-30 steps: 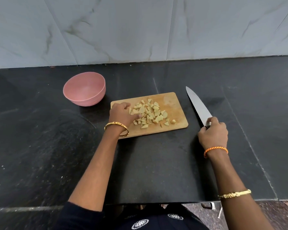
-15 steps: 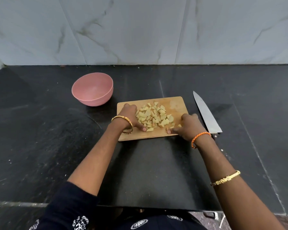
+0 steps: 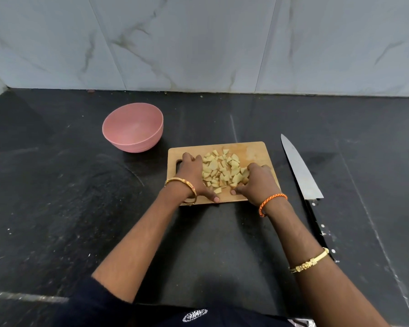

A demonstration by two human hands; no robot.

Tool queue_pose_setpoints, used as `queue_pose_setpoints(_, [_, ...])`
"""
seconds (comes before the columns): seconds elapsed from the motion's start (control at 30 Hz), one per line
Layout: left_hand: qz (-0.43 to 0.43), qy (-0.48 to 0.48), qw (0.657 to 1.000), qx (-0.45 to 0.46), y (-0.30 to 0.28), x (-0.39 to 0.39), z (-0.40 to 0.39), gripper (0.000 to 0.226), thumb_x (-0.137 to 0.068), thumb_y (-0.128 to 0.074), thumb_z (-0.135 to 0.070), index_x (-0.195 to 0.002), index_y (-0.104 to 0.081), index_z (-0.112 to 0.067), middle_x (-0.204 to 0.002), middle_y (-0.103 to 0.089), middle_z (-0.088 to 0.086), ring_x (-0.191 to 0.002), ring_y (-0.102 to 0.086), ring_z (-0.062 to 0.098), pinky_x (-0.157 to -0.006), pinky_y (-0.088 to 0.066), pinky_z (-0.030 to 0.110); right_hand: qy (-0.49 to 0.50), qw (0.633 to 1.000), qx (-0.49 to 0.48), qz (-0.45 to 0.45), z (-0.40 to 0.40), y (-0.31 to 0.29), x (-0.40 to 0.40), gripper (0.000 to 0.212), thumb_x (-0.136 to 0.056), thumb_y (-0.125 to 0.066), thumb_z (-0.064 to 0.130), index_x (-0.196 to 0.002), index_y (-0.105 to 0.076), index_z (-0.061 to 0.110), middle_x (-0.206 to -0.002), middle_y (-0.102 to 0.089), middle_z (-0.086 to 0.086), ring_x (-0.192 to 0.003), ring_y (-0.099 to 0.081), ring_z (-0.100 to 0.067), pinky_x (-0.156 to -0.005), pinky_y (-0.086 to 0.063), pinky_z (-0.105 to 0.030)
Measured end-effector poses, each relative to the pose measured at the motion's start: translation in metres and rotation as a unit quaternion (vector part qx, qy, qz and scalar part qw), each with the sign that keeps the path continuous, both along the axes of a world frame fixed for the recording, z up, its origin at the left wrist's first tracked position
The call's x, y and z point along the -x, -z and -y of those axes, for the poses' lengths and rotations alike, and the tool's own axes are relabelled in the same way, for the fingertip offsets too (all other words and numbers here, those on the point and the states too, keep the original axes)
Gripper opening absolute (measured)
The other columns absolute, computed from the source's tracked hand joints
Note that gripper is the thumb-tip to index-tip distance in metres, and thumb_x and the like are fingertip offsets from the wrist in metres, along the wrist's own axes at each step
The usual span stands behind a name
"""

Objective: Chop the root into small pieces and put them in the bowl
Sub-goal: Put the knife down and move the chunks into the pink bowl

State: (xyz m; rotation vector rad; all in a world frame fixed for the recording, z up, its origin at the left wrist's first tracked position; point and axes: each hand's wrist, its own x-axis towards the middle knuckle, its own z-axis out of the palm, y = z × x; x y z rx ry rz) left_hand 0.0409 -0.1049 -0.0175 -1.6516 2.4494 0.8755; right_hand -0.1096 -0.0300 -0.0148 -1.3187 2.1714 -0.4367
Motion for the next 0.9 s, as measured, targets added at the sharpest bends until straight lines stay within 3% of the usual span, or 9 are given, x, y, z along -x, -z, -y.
queue_pose_setpoints(0.13, [-0.035, -0.032, 0.999, 0.004, 0.005, 0.003, 0.004, 0.098, -0.046, -0.090, -0.042, -0.126, -0.043, -0.012, -0.128, -0.031, 0.007, -0.119, -0.038, 0.023, -0.103, -0.036, 0.031, 0.002, 1.000, 0.017, 0.006, 0.011, 0.005, 0.006, 0.056, -0.074, -0.080, 0.020, -0.119, -0.051, 0.005, -0.127, -0.046, -0.014, -0.086, -0.044, -0.016, -0.078, -0.036, -0.021])
queue_pose_setpoints(0.3, [-0.034, -0.023, 0.999, -0.006, -0.001, 0.005, 0.015, 0.086, -0.049, -0.089, -0.041, -0.119, -0.049, -0.011, -0.125, -0.037, 0.007, -0.111, -0.046, 0.023, -0.096, -0.041, 0.032, -0.013, 0.999, 0.028, 0.018, 0.026, 0.005, 0.015, 0.057, -0.071, -0.081, 0.016, -0.120, -0.055, 0.004, -0.122, -0.054, -0.015, -0.105, -0.055, -0.025, -0.088, -0.045, -0.028])
queue_pose_setpoints(0.4, [-0.029, -0.022, 0.999, -0.006, -0.003, 0.010, 0.023, 0.064, -0.048, -0.088, -0.045, -0.089, -0.049, -0.015, -0.112, -0.044, 0.008, -0.098, -0.051, 0.024, -0.076, -0.045, 0.031, -0.046, 0.999, 0.024, 0.012, 0.033, 0.002, 0.016, 0.053, -0.071, -0.081, 0.015, -0.118, -0.057, 0.003, -0.116, -0.058, -0.014, -0.105, -0.055, -0.027, -0.090, -0.050, -0.035])
queue_pose_setpoints(0.47, [-0.036, -0.018, 0.999, -0.001, -0.002, 0.014, 0.026, 0.060, -0.046, -0.088, -0.047, -0.073, -0.042, -0.020, -0.102, -0.044, 0.007, -0.084, -0.048, 0.020, -0.060, -0.037, 0.025, -0.068, 0.997, 0.014, 0.027, 0.036, 0.000, 0.020, 0.053, -0.072, -0.080, 0.015, -0.119, -0.057, 0.003, -0.113, -0.060, -0.012, -0.101, -0.057, -0.025, -0.089, -0.050, -0.035])
queue_pose_setpoints(0.53, [-0.043, -0.016, 0.999, -0.009, -0.001, 0.016, 0.030, 0.059, -0.046, -0.087, -0.049, -0.078, -0.048, -0.019, -0.103, -0.047, 0.006, -0.087, -0.050, 0.020, -0.061, -0.039, 0.025, -0.074, 0.995, 0.024, 0.054, 0.037, -0.002, 0.027, 0.047, -0.076, -0.077, 0.017, -0.118, -0.059, 0.006, -0.110, -0.061, -0.006, -0.097, -0.056, -0.019, -0.083, -0.047, -0.029])
queue_pose_setpoints(0.6, [-0.050, -0.015, 0.998, -0.027, -0.003, 0.015, 0.033, 0.072, -0.047, -0.086, -0.050, -0.100, -0.056, -0.014, -0.115, -0.049, 0.007, -0.102, -0.053, 0.022, -0.079, -0.047, 0.030, -0.051, 0.994, 0.079, 0.064, 0.042, -0.005, 0.034, 0.030, -0.082, -0.067, 0.016, -0.112, -0.064, 0.010, -0.108, -0.062, -0.003, -0.097, -0.056, -0.016, -0.079, -0.042, -0.025])
queue_pose_setpoints(0.73, [0.026, -0.009, 0.999, -0.028, -0.010, 0.008, 0.031, 0.112, -0.045, -0.086, -0.053, -0.136, -0.035, -0.013, -0.138, -0.030, 0.009, -0.124, -0.039, 0.028, -0.105, -0.038, 0.039, -0.047, 0.989, 0.131, 0.043, 0.067, -0.006, 0.036, 0.036, -0.088, -0.045, 0.003, -0.119, -0.063, 0.006, -0.121, -0.058, -0.010, -0.111, -0.054, -0.021, -0.093, -0.040, -0.024])
queue_pose_setpoints(0.8, [0.061, -0.012, 0.998, -0.027, -0.010, 0.004, 0.026, 0.117, -0.043, -0.088, -0.050, -0.138, -0.030, -0.015, -0.139, -0.025, 0.010, -0.127, -0.035, 0.030, -0.106, -0.037, 0.042, -0.072, 0.991, 0.114, 0.025, 0.085, -0.002, 0.031, 0.039, -0.089, -0.041, 0.001, -0.122, -0.061, 0.004, -0.126, -0.055, -0.014, -0.119, -0.051, -0.027, -0.100, -0.039, -0.029])
queue_pose_setpoints(0.9, [0.050, -0.008, 0.998, -0.031, -0.004, 0.002, 0.021, 0.101, -0.044, -0.090, -0.043, -0.126, -0.038, -0.015, -0.132, -0.029, 0.009, -0.121, -0.039, 0.029, -0.101, -0.041, 0.042, -0.117, 0.989, 0.091, -0.015, 0.101, 0.011, 0.020, 0.041, -0.088, -0.040, 0.002, -0.121, -0.063, 0.007, -0.125, -0.055, -0.017, -0.120, -0.046, -0.034, -0.103, -0.038, -0.039])
